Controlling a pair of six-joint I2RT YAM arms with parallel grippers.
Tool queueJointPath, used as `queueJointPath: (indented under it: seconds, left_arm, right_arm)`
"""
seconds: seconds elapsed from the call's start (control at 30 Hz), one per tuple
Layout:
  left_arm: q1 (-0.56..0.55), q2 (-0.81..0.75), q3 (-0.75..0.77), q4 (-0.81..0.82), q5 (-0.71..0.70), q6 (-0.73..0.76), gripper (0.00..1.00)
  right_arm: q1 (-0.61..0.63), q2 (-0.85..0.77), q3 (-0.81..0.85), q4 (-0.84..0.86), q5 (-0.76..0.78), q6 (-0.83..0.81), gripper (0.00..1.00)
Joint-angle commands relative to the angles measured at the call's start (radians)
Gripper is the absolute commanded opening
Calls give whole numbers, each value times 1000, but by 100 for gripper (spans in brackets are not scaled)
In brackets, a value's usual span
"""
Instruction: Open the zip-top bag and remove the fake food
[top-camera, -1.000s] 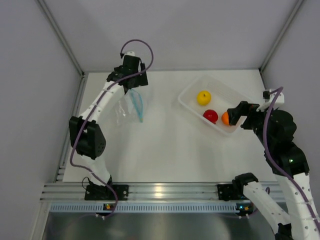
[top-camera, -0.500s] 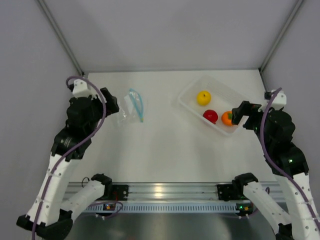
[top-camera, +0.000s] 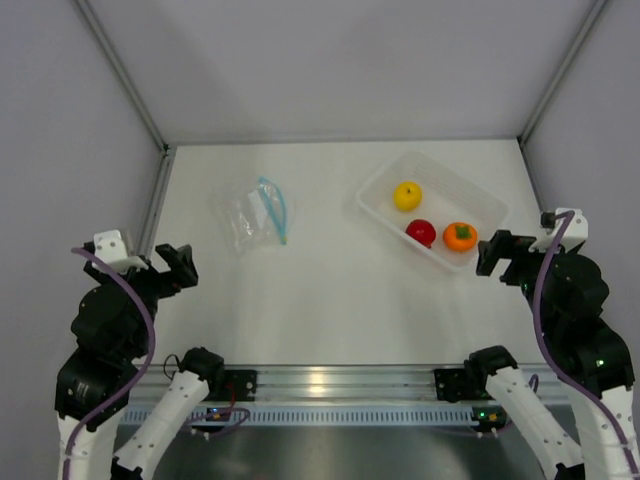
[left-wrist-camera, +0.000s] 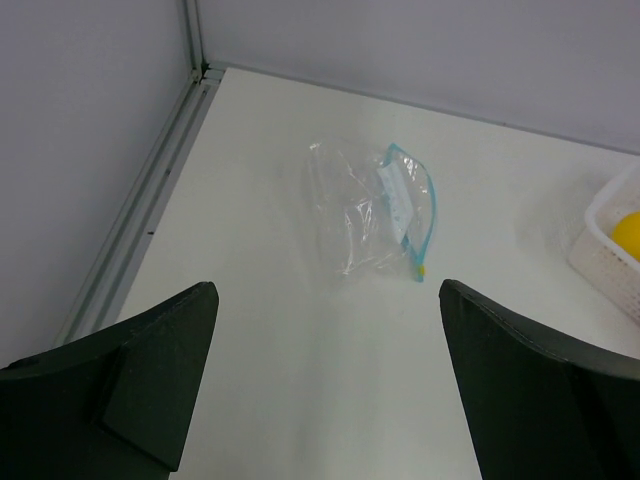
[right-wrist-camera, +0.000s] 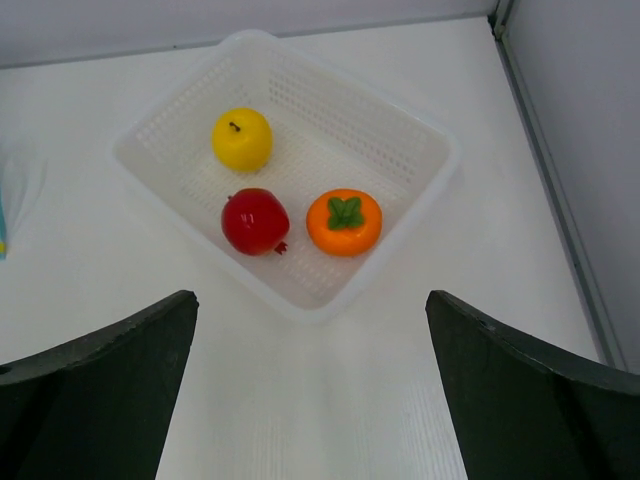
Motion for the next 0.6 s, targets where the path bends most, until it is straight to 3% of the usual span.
queueJointPath:
  seconds: [0.0, 0.57]
  left_arm:
    - [1, -46, 18, -113, -44, 32, 98]
    - [1, -87, -25, -124, -3, -23, 98]
  right_arm:
    - [12, -34, 19, -78, 33, -28, 99]
    - [10, -65, 25, -87, 7, -30, 100]
